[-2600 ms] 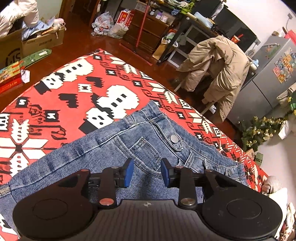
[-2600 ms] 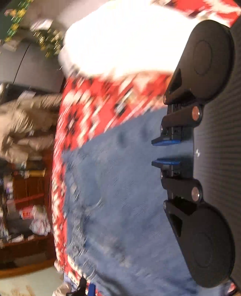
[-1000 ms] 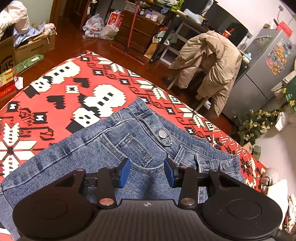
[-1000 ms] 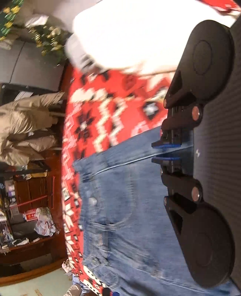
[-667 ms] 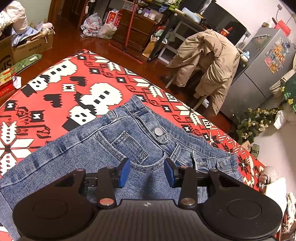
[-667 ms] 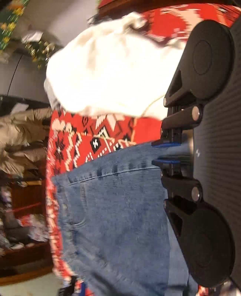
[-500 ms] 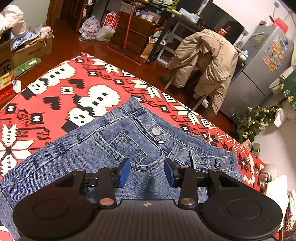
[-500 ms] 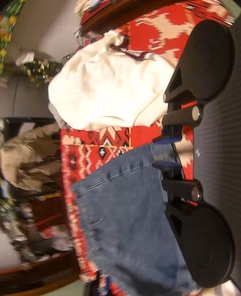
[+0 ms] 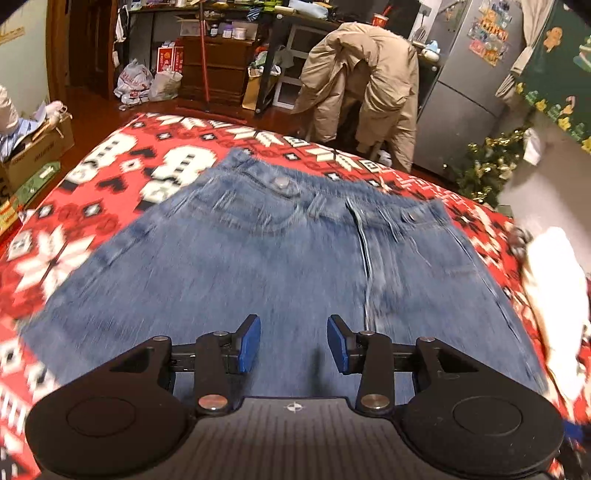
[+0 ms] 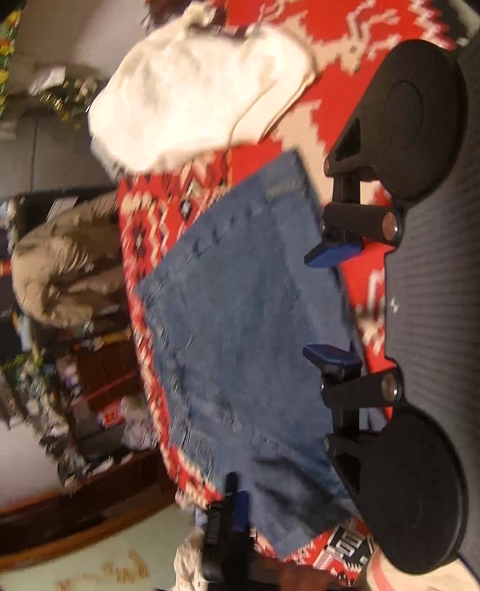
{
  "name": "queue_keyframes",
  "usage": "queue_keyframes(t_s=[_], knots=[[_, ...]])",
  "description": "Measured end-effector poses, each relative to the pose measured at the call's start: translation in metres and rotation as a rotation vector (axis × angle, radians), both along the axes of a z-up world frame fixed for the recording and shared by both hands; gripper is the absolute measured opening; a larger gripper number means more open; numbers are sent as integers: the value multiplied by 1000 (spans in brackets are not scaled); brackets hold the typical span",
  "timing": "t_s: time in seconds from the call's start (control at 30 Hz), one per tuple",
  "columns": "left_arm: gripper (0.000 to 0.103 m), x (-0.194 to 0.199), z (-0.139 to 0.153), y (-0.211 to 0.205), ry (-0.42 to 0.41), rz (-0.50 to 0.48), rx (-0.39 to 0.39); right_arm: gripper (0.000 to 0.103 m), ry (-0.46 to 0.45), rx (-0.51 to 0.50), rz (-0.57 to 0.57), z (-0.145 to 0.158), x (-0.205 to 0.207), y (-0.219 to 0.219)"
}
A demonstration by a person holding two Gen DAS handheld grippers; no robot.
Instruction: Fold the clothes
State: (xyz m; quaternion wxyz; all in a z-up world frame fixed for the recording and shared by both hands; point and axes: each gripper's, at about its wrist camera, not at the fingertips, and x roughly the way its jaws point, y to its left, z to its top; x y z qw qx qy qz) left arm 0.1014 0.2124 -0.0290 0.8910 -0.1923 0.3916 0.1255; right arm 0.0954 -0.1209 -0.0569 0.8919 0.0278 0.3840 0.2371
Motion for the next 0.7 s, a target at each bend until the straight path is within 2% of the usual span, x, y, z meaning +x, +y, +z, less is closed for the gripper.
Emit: queue_keyframes(t_s=[0.03,0.13,0.2,0.37,0.47,0.57,0.7], knots=[[39,-7,3,0,-6,12,-15,26,-13,14,24,0,0,5],[32,-14,13,3,-15,47,-32,25,-42,31,79,-3,1,21],[32,-14,21,2,-11,43,-27,25,-46,26,102,-8,3,29],[32,-19,68,9,-27,38,89,25,48,-16,116,-30,9,33],[32,-31,88,25,-31,39,147,25,49,-12,124,-33,8,34],[32,-48,88,49,-14,63,190,26,60,-33,136,-31,4,38],[32,-67,63,84,31,112,170,26,75,-71,157,-27,-2,43]])
